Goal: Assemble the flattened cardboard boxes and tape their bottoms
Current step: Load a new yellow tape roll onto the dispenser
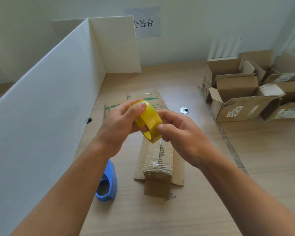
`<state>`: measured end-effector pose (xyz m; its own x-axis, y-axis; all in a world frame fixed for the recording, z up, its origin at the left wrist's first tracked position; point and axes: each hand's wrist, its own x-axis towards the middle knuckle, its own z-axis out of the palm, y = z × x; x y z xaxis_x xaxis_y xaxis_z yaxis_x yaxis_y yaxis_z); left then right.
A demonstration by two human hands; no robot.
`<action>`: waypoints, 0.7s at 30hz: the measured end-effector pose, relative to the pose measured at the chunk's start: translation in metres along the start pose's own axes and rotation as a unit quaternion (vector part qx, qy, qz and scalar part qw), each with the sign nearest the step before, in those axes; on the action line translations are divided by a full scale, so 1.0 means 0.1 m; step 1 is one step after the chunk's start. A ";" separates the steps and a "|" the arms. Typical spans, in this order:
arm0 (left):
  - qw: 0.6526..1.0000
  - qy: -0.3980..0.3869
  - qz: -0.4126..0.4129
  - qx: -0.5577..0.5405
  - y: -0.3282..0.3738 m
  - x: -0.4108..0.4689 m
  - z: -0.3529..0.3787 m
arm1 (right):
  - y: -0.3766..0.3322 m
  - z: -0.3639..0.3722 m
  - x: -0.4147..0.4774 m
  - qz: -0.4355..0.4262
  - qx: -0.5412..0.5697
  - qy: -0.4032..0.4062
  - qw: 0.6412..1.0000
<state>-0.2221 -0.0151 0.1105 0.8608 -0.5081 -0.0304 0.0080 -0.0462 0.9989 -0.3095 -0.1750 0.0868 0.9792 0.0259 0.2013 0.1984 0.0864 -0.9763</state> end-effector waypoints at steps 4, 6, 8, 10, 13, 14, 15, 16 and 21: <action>0.996 0.054 -0.033 -0.060 0.00 -0.01 0.10 | -0.05 -0.01 0.04 -0.038 0.021 0.058 0.997; 0.993 0.064 -0.052 -0.080 -0.01 0.00 0.13 | -0.04 -0.03 0.05 -0.045 0.013 0.068 0.997; 0.989 0.074 -0.081 -0.104 0.00 -0.01 0.16 | -0.01 -0.06 0.04 -0.055 -0.003 0.074 0.996; 0.983 0.075 -0.113 -0.126 0.01 -0.01 0.19 | 0.02 -0.08 0.02 -0.068 -0.002 0.078 0.995; 0.978 0.058 -0.142 -0.142 0.02 -0.02 0.22 | 0.07 -0.09 -0.01 -0.081 0.022 0.087 0.993; 0.976 0.056 -0.150 -0.148 0.02 -0.02 0.23 | 0.09 -0.09 -0.03 -0.084 0.024 0.092 0.992; 0.974 0.055 -0.158 -0.155 0.02 -0.03 0.23 | 0.11 -0.08 -0.05 -0.088 0.023 0.095 0.991; 0.971 0.053 -0.166 -0.162 0.02 -0.03 0.23 | 0.12 -0.08 -0.06 -0.093 0.018 0.099 0.991; 0.963 0.052 -0.177 -0.199 0.00 -0.04 0.25 | 0.10 -0.03 -0.07 -0.119 -0.022 0.155 0.980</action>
<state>-0.2381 -0.0345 0.1100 0.8145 -0.4317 -0.3877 0.4863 0.1432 0.8620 -0.3141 -0.1773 0.0751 0.8695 -0.2948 0.3963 0.4173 0.0093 -0.9087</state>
